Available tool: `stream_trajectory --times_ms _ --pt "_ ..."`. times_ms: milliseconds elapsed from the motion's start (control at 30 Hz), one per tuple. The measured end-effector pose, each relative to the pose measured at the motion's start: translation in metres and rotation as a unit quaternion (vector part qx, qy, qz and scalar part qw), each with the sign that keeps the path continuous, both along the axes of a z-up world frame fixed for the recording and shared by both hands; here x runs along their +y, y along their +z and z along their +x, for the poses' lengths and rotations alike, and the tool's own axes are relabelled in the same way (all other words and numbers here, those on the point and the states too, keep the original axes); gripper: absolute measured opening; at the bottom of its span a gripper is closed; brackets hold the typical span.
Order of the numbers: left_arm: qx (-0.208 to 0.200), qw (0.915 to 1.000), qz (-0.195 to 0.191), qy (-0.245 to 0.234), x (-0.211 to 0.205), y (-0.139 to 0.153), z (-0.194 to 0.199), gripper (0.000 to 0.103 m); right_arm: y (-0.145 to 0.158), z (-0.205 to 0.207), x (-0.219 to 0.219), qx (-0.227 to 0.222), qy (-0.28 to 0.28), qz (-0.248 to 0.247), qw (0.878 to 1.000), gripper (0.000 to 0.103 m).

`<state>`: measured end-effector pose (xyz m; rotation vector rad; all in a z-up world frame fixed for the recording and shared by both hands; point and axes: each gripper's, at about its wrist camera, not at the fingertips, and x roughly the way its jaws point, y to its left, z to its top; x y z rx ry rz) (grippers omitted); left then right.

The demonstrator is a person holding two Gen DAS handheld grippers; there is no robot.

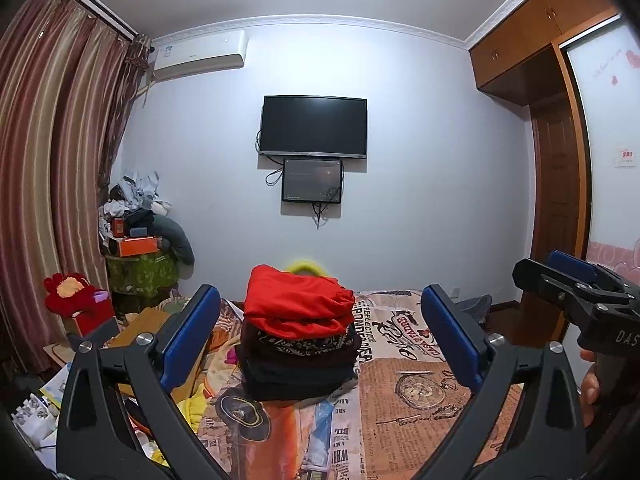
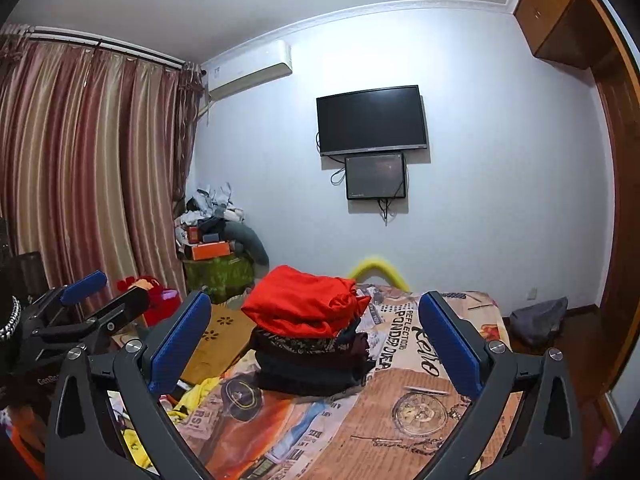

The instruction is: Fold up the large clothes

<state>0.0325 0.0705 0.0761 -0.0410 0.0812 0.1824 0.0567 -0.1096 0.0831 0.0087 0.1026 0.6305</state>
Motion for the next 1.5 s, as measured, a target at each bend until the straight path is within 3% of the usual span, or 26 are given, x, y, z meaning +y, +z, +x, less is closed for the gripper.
stream_trajectory --times_ms 1500 --pt "0.026 0.9994 -0.012 -0.018 -0.003 -0.016 0.010 0.102 -0.001 -0.004 -0.001 0.018 -0.003 -0.014 1.000 0.103"
